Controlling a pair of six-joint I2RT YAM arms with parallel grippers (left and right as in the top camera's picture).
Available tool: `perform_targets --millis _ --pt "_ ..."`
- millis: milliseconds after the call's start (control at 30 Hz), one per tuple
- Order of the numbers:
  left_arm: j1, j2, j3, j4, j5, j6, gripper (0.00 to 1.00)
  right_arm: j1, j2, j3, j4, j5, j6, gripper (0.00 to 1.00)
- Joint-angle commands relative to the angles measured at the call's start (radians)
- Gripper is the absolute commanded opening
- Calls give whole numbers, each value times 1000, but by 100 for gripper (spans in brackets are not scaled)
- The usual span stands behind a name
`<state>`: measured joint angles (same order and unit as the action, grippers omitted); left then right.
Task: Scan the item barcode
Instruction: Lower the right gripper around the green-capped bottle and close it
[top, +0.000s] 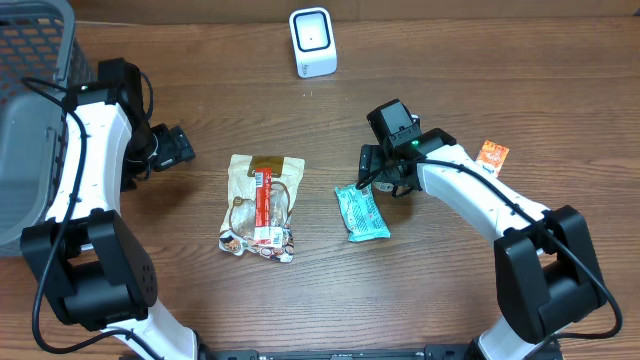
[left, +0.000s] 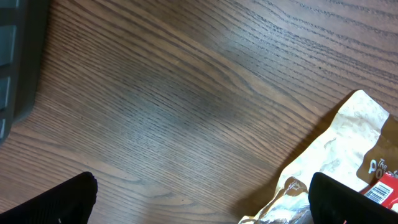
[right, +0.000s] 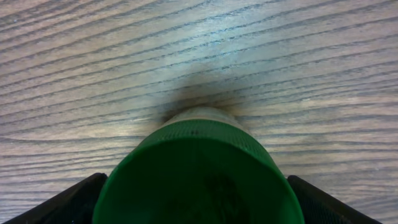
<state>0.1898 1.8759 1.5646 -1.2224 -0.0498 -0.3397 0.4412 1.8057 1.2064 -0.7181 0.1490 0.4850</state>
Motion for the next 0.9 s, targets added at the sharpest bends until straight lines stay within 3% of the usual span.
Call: perform_targets --millis 0,133,300,867 --pt "-3 -19 14 1 -9 3 100 1 7 -11 16 9 -23 91" --pt "-3 -19 14 1 -9 3 100 -16 7 -6 19 1 -26 91" --pt "-3 -19 14 1 -9 3 100 -108 7 66 -71 -198 -26 90" --pt "-3 -19 14 1 -9 3 100 -105 17 67 -71 -130 -31 89"
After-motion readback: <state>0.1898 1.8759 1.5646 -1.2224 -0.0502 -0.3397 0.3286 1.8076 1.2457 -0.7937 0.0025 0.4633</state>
